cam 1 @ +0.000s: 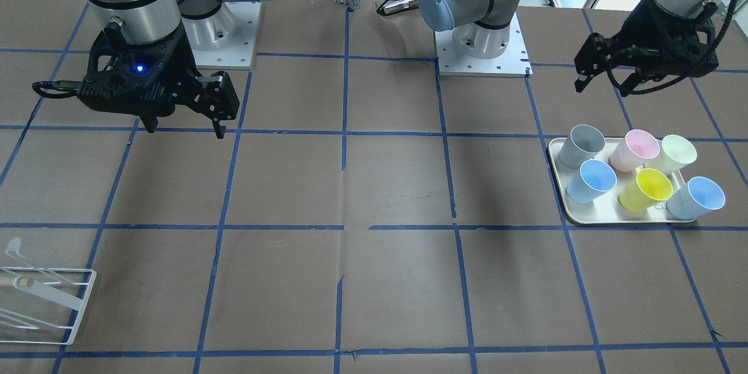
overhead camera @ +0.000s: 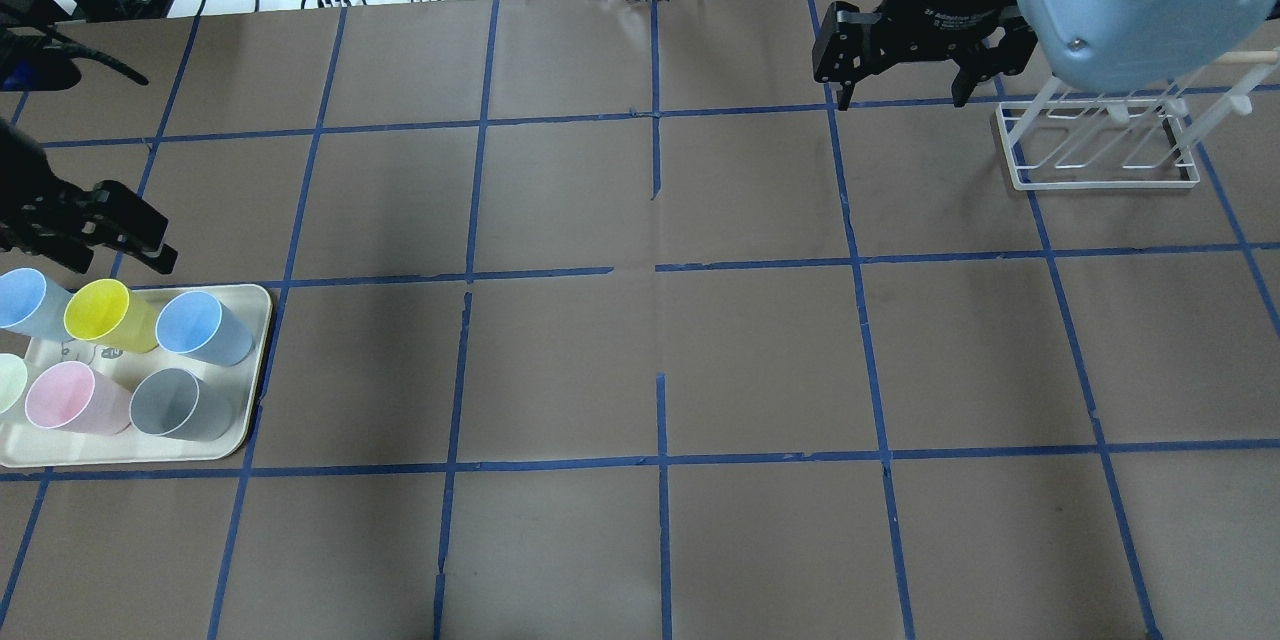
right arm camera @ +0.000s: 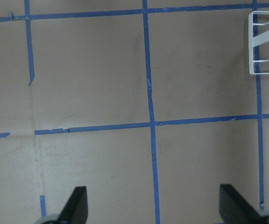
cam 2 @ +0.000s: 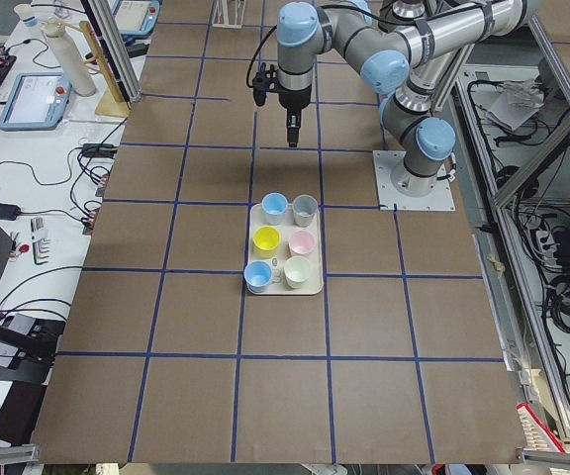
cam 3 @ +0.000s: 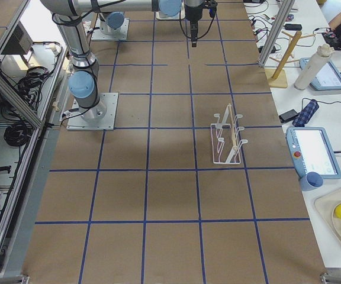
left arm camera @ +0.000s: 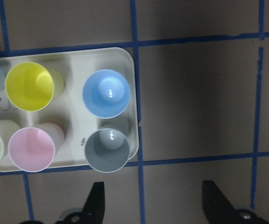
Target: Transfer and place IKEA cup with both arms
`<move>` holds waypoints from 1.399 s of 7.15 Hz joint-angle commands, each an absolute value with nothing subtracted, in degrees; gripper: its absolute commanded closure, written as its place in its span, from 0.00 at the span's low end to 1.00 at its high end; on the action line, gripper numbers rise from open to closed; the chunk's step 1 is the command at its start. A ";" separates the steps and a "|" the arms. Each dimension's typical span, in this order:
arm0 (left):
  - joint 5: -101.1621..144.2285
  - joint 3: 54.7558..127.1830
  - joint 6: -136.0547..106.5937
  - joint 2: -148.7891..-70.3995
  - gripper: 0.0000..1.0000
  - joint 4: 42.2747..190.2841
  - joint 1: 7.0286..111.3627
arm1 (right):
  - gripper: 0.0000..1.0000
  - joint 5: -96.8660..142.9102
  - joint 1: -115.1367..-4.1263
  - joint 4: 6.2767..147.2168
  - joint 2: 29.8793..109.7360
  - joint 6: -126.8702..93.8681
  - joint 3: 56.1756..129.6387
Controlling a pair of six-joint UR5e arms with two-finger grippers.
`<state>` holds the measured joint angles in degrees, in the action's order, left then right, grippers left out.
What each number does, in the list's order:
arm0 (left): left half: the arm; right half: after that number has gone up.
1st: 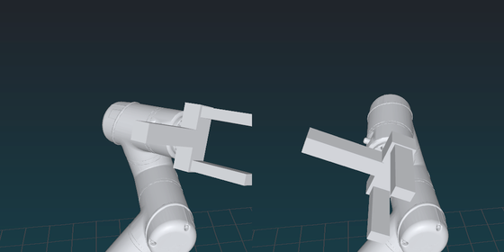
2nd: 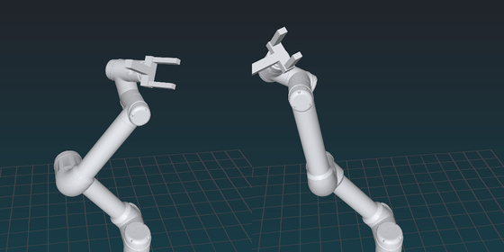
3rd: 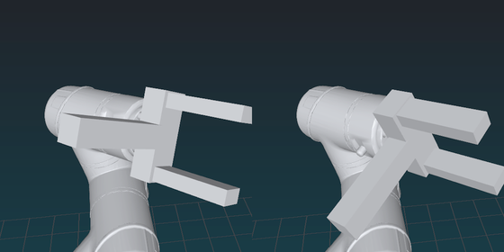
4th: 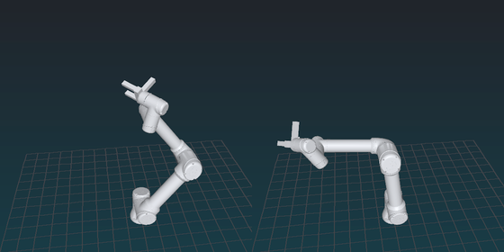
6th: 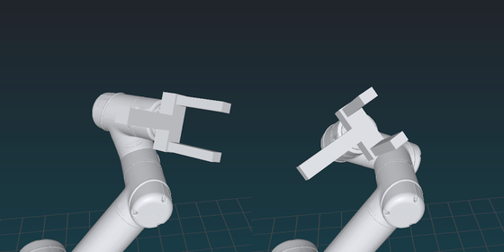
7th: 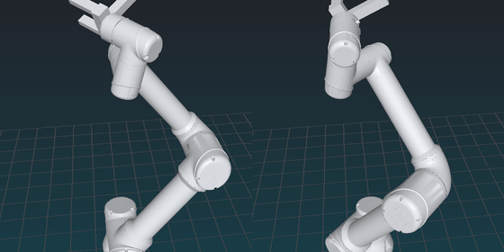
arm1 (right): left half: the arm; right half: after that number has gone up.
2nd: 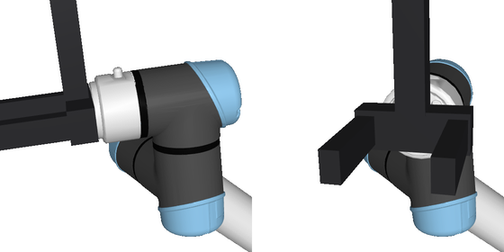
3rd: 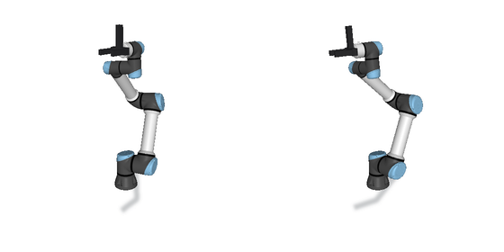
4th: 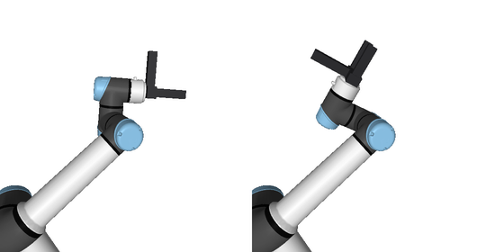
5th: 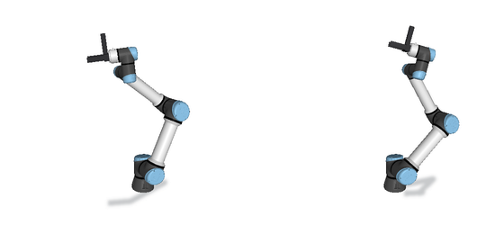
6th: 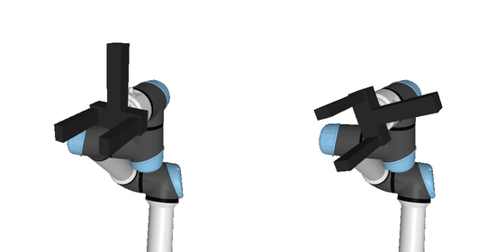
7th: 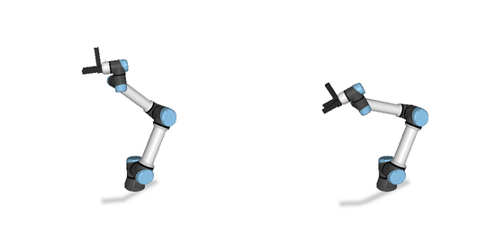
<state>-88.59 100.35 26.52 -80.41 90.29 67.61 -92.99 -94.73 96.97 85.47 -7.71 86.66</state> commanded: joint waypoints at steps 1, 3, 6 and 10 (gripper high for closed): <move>-87.98 95.82 16.49 -81.64 0.00 94.46 75.73 | 0.00 -92.99 -94.75 96.86 85.60 -7.65 86.57; -88.15 95.45 7.70 -82.00 0.00 94.75 84.50 | 0.00 -92.90 -94.48 96.68 85.60 -7.65 86.57; -88.51 95.45 6.85 -82.88 0.00 94.48 88.33 | 0.00 -87.71 -94.48 96.33 85.87 -7.47 86.48; -90.35 95.10 6.60 -82.97 0.00 93.43 87.80 | 0.00 -87.71 -94.66 96.33 86.04 -7.47 86.66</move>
<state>-89.75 95.18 6.87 -82.99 93.87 88.01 -87.73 -94.62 96.34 86.02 -7.47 86.64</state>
